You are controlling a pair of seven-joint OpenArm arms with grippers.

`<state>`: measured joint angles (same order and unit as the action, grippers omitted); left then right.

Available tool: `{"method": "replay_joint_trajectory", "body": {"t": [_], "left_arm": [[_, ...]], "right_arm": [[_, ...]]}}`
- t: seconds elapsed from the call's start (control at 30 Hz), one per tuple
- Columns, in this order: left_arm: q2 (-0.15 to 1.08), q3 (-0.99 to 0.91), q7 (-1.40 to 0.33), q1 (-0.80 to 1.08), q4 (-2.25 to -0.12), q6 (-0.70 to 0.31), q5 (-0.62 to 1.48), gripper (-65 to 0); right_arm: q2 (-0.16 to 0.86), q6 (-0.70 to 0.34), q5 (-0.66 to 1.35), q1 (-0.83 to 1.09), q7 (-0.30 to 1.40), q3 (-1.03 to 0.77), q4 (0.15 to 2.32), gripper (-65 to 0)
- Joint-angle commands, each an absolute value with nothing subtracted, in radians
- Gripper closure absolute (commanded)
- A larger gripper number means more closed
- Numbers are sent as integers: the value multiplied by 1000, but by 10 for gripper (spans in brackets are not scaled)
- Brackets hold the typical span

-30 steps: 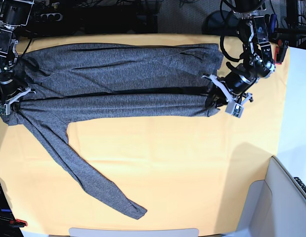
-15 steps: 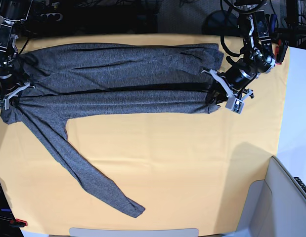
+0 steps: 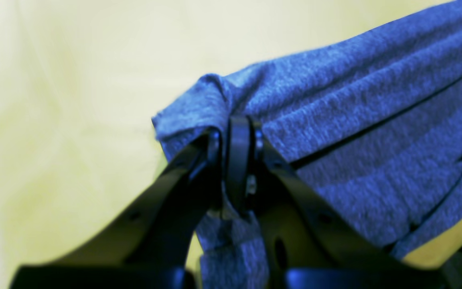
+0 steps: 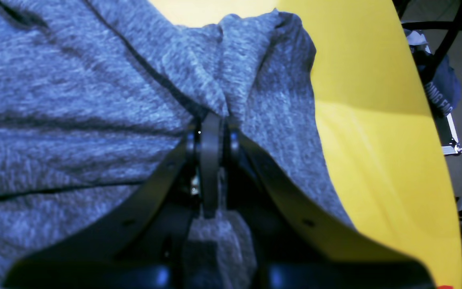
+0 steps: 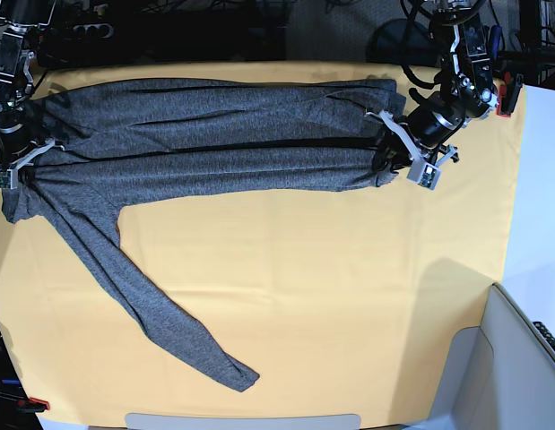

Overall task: Fold the T-shirt properly
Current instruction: 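Lift the hem with both grippers and fold it onto the shoulder edge, then open both grippers to release the folded hem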

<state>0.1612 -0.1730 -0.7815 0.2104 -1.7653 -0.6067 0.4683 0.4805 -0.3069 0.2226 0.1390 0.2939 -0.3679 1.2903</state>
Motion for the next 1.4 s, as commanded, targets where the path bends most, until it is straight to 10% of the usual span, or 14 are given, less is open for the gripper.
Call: {"method": "replay_joint_trajectory", "body": {"t": [0.0,0.5,0.87,1.37], "left_arm": [[173,-180,-751,206,-1782,-605,478,-2],[174,-179,-777,217,-1776,-605,475,-35],[194,-180,-857,213,-1776,-605,475,-185],[194,-341,-866,206,-1844,-605,479,-187]], "right_arm": [[503,-294,223,143,277,-378,1307,-2],[501,-294,223,159,302,-371,1302,-18],[489,-294,223,151,392,-371,1311,-368],[487,-294,223,156,395,-456,1382,-372]]}}
